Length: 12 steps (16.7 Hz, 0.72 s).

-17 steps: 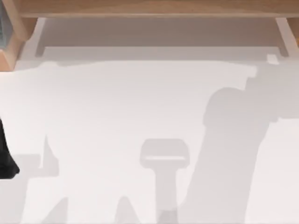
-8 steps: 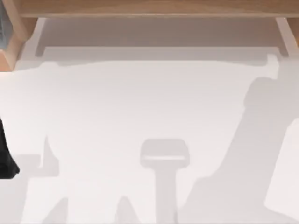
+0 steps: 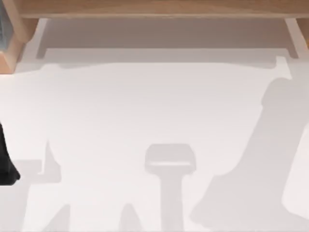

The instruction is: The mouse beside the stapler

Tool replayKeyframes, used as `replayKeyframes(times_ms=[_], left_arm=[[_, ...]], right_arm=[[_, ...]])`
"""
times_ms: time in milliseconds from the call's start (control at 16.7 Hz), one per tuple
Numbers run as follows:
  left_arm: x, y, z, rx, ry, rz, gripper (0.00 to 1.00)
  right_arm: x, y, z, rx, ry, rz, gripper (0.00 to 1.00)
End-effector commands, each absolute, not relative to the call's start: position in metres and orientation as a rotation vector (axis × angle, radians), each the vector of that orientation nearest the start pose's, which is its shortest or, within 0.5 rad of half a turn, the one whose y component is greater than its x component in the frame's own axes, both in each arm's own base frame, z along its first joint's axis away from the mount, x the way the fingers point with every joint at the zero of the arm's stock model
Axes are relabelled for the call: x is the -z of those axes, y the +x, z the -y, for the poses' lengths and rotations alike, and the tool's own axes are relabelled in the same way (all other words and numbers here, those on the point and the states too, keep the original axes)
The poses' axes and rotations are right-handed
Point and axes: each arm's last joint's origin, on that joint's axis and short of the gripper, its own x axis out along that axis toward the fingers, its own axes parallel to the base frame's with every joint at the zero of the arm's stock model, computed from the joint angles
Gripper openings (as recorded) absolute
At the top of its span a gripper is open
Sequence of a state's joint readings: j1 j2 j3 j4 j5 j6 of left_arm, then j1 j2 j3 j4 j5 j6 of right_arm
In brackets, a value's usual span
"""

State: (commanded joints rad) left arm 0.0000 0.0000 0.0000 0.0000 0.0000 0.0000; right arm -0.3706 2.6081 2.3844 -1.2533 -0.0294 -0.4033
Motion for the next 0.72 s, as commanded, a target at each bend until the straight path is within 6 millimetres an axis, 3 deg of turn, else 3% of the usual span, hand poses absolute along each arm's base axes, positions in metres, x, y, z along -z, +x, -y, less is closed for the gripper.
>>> replayKeyframes(times_ms=[720], left_arm=[[-0.1600, 0.1057, 0.0012, 0.000, 0.000, 0.000, 1.00]], right_arm=[[-0.1399, 0.4827, 0.1789, -0.038, -0.038, -1.470, 0.10]])
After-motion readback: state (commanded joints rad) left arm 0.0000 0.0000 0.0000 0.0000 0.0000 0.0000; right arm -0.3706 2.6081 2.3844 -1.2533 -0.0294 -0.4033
